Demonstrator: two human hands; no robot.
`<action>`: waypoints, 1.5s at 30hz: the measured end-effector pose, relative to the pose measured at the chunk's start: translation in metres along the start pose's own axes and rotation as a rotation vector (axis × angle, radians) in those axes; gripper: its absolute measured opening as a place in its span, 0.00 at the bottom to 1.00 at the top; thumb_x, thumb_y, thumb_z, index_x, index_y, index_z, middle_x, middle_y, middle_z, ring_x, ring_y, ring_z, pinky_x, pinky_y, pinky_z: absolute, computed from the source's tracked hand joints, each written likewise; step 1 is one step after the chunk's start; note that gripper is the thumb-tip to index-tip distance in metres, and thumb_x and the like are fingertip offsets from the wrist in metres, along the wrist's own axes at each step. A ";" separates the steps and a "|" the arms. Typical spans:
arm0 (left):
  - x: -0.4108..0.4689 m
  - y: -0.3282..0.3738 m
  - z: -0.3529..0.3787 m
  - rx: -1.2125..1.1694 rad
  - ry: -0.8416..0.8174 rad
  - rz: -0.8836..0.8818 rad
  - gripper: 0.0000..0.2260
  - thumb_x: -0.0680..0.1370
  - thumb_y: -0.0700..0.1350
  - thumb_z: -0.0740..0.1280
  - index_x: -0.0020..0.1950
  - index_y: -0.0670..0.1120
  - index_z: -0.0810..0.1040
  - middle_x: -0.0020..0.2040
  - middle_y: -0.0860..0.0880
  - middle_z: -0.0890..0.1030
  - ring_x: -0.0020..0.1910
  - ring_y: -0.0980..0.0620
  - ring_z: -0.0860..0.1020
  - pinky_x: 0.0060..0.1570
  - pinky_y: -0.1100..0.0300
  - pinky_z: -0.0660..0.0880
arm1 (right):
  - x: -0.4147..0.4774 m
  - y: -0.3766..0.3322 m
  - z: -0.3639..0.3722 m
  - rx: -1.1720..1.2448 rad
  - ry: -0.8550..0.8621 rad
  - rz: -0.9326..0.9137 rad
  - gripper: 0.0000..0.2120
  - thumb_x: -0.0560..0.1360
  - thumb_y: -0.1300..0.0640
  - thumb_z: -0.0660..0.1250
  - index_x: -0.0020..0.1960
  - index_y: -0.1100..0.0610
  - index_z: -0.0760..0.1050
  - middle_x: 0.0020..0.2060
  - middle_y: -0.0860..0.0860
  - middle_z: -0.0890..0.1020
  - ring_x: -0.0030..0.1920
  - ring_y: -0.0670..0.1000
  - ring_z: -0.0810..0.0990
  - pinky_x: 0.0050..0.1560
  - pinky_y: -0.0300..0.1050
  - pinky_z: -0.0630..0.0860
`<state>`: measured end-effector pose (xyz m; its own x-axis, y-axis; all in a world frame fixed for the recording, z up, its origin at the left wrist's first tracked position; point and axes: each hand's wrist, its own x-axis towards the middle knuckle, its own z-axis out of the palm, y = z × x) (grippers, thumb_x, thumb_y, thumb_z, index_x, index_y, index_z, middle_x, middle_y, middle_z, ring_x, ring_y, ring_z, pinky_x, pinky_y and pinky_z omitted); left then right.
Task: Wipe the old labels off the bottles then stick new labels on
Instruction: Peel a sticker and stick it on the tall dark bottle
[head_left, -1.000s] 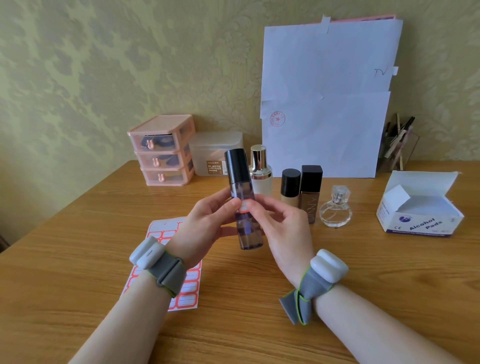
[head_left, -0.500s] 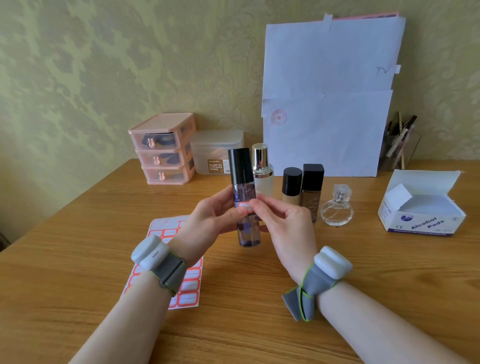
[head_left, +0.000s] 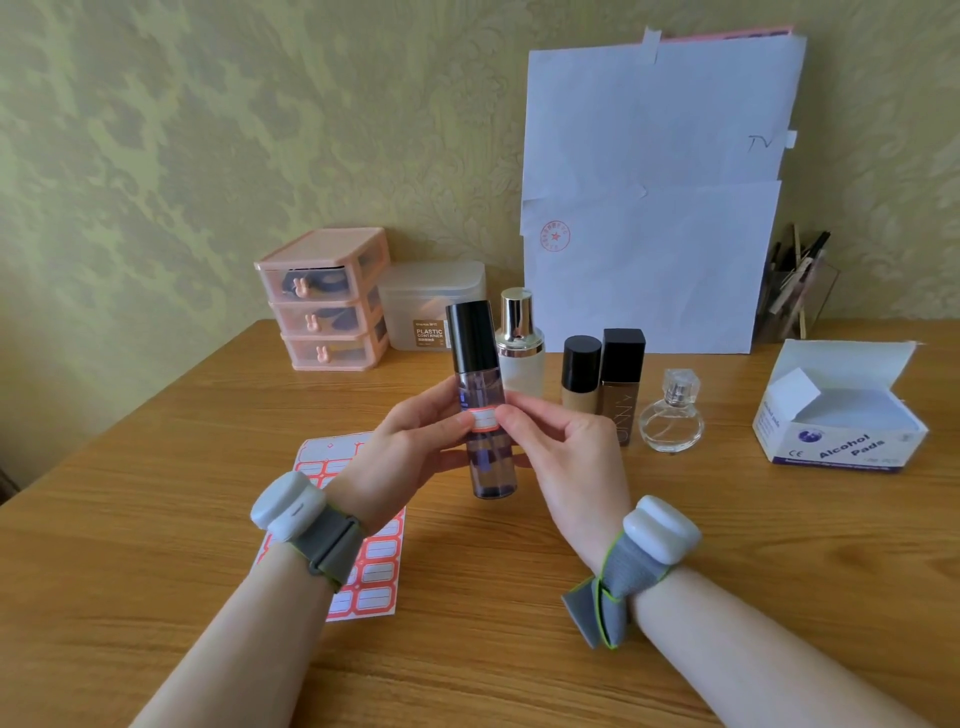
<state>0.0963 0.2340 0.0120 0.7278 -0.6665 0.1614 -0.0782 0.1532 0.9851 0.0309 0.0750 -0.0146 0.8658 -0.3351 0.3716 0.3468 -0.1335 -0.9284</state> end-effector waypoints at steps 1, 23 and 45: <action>0.000 0.000 0.000 0.003 0.000 0.000 0.20 0.81 0.39 0.63 0.73 0.43 0.71 0.64 0.42 0.81 0.63 0.43 0.80 0.56 0.54 0.80 | 0.000 0.000 0.000 -0.001 -0.004 -0.007 0.11 0.78 0.53 0.69 0.59 0.51 0.83 0.47 0.45 0.87 0.49 0.45 0.85 0.48 0.48 0.84; 0.007 -0.003 0.002 0.342 0.319 0.070 0.15 0.76 0.41 0.74 0.60 0.56 0.81 0.59 0.48 0.82 0.53 0.55 0.84 0.47 0.63 0.81 | 0.000 -0.001 -0.007 -0.413 -0.052 -0.128 0.13 0.80 0.58 0.65 0.63 0.50 0.80 0.43 0.45 0.85 0.39 0.38 0.81 0.42 0.32 0.76; -0.002 0.015 -0.044 0.667 0.540 0.013 0.21 0.79 0.43 0.69 0.72 0.47 0.74 0.58 0.53 0.82 0.58 0.57 0.79 0.61 0.57 0.75 | 0.008 -0.017 0.008 -0.920 -0.352 -0.351 0.10 0.80 0.51 0.64 0.56 0.45 0.83 0.48 0.43 0.86 0.49 0.49 0.83 0.45 0.43 0.78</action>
<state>0.1239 0.2700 0.0237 0.9353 -0.2035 0.2896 -0.3503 -0.4155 0.8394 0.0349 0.0816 0.0042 0.8768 0.1310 0.4627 0.3189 -0.8786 -0.3555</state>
